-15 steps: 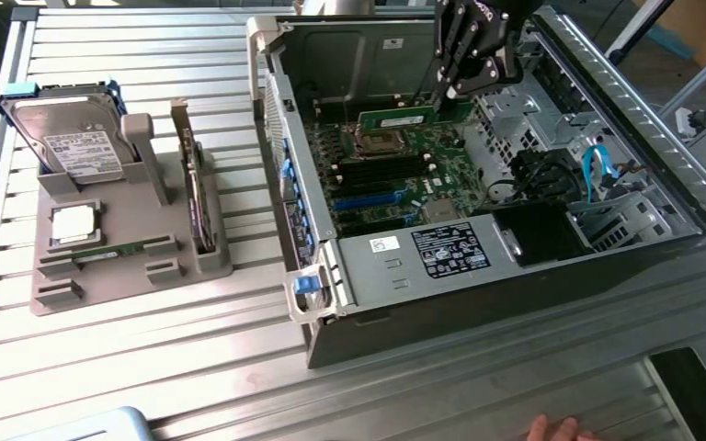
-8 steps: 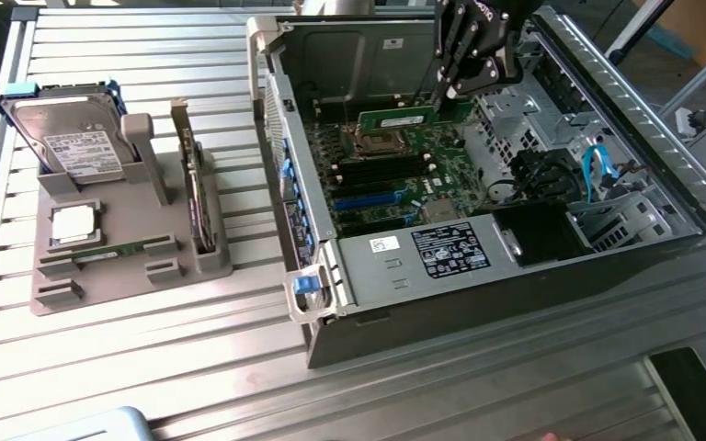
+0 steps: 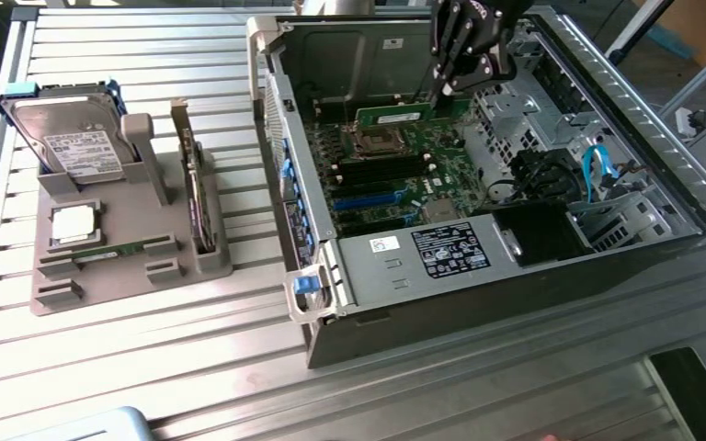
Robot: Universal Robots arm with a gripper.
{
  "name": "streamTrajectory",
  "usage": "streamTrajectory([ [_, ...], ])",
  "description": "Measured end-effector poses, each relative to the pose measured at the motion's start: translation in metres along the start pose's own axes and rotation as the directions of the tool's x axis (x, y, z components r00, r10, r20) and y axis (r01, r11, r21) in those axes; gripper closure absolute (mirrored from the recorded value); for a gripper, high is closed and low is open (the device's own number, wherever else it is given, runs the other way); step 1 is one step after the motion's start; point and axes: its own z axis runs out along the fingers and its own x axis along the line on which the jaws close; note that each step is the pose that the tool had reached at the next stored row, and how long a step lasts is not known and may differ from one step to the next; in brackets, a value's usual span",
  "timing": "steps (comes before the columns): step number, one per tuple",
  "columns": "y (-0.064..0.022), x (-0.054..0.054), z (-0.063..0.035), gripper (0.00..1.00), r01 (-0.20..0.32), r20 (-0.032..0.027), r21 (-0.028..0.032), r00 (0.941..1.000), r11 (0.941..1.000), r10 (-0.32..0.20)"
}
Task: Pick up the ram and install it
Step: 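Insert the ram into the slot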
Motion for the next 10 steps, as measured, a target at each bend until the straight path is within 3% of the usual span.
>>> streamTrajectory([
  [10, -0.0044, -0.015, 0.0059, 0.88, 0.0, 0.0, 0.0001, 1.0, 1.0, 0.0],
])
